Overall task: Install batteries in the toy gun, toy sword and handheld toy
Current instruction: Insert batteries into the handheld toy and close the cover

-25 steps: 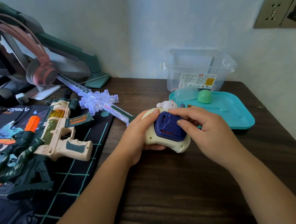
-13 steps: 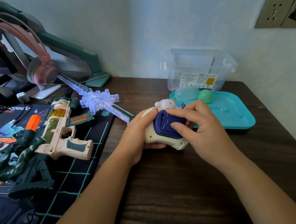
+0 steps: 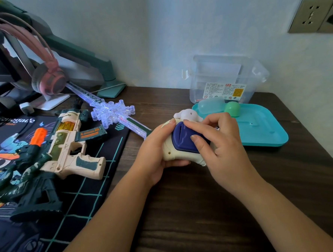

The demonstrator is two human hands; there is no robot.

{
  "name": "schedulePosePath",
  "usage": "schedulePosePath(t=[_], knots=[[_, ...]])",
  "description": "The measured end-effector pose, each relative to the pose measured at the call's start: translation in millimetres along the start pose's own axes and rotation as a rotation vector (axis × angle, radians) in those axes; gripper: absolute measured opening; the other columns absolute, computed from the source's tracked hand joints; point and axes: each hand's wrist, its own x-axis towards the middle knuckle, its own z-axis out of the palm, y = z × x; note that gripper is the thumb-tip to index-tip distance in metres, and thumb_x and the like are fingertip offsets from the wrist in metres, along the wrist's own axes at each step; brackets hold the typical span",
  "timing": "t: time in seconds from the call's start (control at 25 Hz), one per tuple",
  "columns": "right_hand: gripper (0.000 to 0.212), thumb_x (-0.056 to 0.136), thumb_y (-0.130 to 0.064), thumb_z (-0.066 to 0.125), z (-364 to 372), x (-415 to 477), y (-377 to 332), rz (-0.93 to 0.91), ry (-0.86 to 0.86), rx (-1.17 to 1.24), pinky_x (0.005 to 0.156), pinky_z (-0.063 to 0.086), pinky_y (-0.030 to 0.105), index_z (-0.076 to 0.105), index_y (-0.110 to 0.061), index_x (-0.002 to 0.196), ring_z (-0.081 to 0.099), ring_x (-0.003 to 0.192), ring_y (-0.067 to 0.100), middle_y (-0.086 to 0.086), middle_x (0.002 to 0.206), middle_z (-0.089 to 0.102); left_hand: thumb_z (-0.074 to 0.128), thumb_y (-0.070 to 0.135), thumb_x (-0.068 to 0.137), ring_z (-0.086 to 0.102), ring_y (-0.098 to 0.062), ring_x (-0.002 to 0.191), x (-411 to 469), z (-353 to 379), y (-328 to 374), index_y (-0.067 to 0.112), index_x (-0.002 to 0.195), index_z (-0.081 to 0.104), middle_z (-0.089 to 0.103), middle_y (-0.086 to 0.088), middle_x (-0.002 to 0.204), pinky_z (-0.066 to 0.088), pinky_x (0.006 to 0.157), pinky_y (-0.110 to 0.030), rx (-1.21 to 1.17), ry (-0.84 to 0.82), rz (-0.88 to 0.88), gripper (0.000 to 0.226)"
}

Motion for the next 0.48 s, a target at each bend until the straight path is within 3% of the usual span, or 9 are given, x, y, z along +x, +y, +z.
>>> schedulePosePath(t=[0.12, 0.2, 0.32, 0.4, 0.48], knots=[[0.037, 0.094, -0.029, 0.048, 6.0, -1.8, -0.3, 0.019, 0.019, 0.017, 0.093, 0.045, 0.030, 0.058, -0.032, 0.129, 0.037, 0.115, 0.010, -0.003, 0.120, 0.039, 0.060, 0.049, 0.089, 0.074, -0.024, 0.083, -0.6, -0.7, -0.7, 0.018, 0.125, 0.064, 0.074, -0.008, 0.102, 0.061, 0.061, -0.037, -0.019, -0.015, 0.015, 0.047], [0.037, 0.094, -0.030, 0.046, 7.7, -3.0, -2.5, 0.032, 0.014, 0.042, 0.100, 0.041, 0.028, 0.056, -0.036, 0.129, 0.032, 0.124, 0.008, -0.005, 0.131, 0.036, 0.067, 0.052, 0.082, 0.073, -0.025, 0.093, -0.2, -1.8, -1.9, 0.020, 0.128, 0.062, 0.072, -0.010, 0.112, 0.061, 0.068, -0.040, -0.019, -0.046, 0.049, 0.056], [0.042, 0.096, -0.028, 0.051, 6.4, -3.9, -5.4, 0.054, -0.010, 0.185, 0.107, 0.037, 0.030, 0.045, -0.045, 0.134, 0.030, 0.133, 0.006, -0.011, 0.140, 0.032, 0.070, 0.034, 0.079, 0.071, -0.024, 0.094, 1.2, -3.2, -3.8, 0.021, 0.125, 0.062, 0.071, -0.011, 0.114, 0.060, 0.066, -0.039, -0.041, -0.092, 0.137, 0.049], [0.060, 0.091, -0.035, 0.060, 2.8, -2.3, -8.1, 0.219, -0.035, 0.415, 0.105, 0.044, 0.036, 0.029, -0.053, 0.139, 0.034, 0.134, 0.007, -0.017, 0.142, 0.030, 0.072, 0.028, 0.077, 0.071, -0.023, 0.092, 1.5, -2.4, -3.6, 0.023, 0.121, 0.063, 0.072, -0.009, 0.111, 0.059, 0.064, -0.038, -0.048, -0.109, 0.176, 0.045], [0.069, 0.081, -0.049, 0.062, 0.5, -0.2, -8.3, 0.419, -0.060, 0.683, 0.098, 0.051, 0.036, 0.025, -0.056, 0.139, 0.044, 0.129, 0.009, -0.017, 0.145, 0.032, 0.076, 0.027, 0.074, 0.071, -0.023, 0.094, 2.4, -2.4, -4.0, 0.024, 0.121, 0.063, 0.072, -0.009, 0.113, 0.059, 0.066, -0.041, -0.037, -0.130, 0.215, 0.049]])
